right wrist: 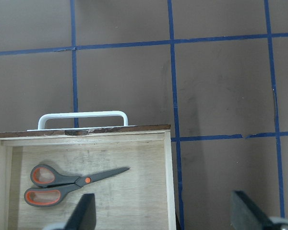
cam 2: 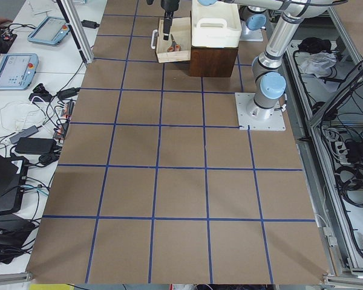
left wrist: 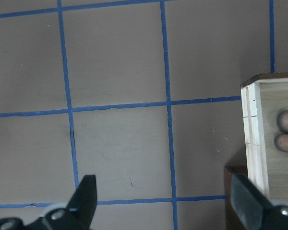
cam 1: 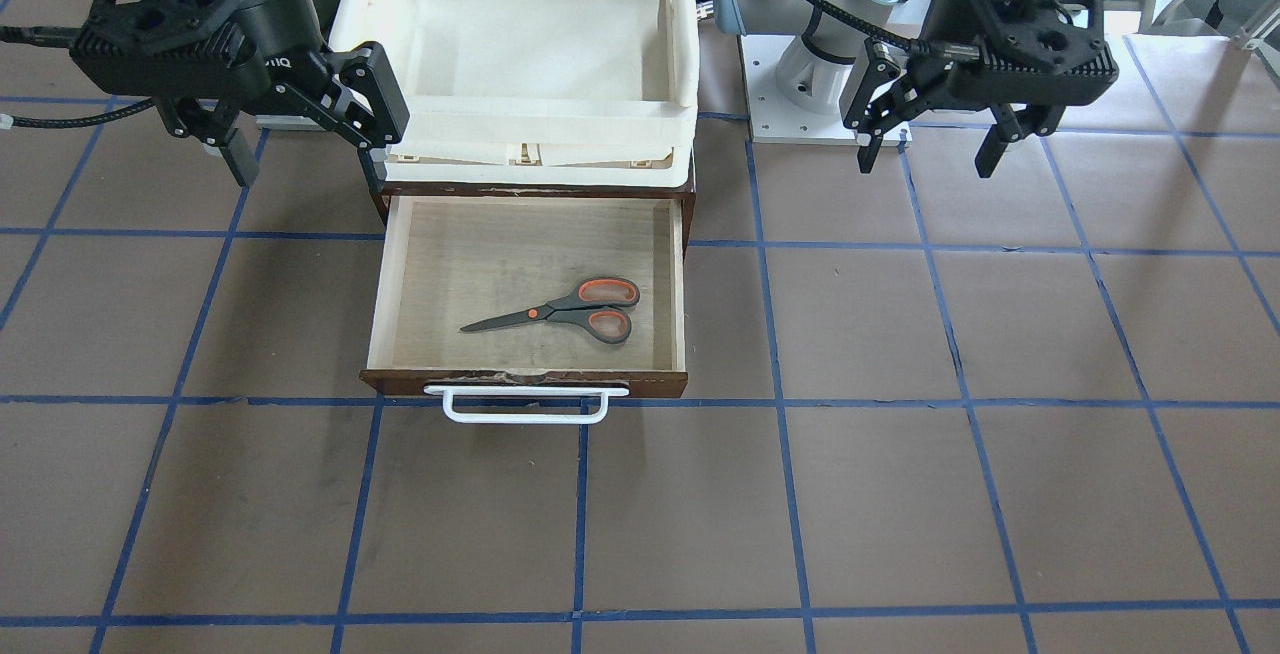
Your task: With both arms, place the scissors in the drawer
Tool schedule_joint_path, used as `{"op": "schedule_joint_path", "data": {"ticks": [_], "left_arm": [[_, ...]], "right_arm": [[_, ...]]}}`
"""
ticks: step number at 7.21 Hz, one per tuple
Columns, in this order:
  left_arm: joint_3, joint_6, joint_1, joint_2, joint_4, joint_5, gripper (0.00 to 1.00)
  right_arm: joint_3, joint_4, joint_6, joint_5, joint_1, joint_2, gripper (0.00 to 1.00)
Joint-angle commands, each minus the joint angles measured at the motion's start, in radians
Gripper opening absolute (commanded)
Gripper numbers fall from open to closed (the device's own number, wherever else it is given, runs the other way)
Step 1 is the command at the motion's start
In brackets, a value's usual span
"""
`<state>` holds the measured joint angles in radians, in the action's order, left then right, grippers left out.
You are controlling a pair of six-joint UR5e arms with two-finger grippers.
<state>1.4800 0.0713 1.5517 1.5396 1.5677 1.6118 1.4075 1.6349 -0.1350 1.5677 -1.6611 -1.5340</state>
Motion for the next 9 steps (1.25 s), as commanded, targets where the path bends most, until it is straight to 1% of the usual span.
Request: {"op": "schedule_joint_path", "data": {"ticks": [1, 2, 4, 5, 7, 9], "left_arm": [[0.002, -0.031, -0.001, 0.001, 0.0, -0.007, 1.0], [0.005, -0.069, -0.001, -0.002, 0.002, -0.007, 1.0], [0.005, -0.085, -0.008, -0.001, 0.012, -0.013, 1.0], [0.005, -0.103, -0.028, -0.001, 0.029, -0.07, 1.0], [0.013, -0.111, -0.028, -0.001, 0.032, -0.058, 1.0], [0.048, -0.107, -0.027, -0.025, 0.041, -0.049, 1.0]], "right_arm": [[0.007, 0.0, 0.0, 0.0, 0.0, 0.0, 1.0], [0.007, 0.0, 0.0, -0.001, 0.0, 0.0, 1.0], [0.007, 0.003, 0.0, -0.003, 0.0, 0.0, 1.0], [0.007, 0.003, 0.0, 0.0, 0.0, 0.0, 1.0], [0.008, 0.003, 0.0, -0.005, 0.0, 0.0, 1.0], [0.008, 0.002, 0.0, -0.002, 0.0, 0.0, 1.0]]}}
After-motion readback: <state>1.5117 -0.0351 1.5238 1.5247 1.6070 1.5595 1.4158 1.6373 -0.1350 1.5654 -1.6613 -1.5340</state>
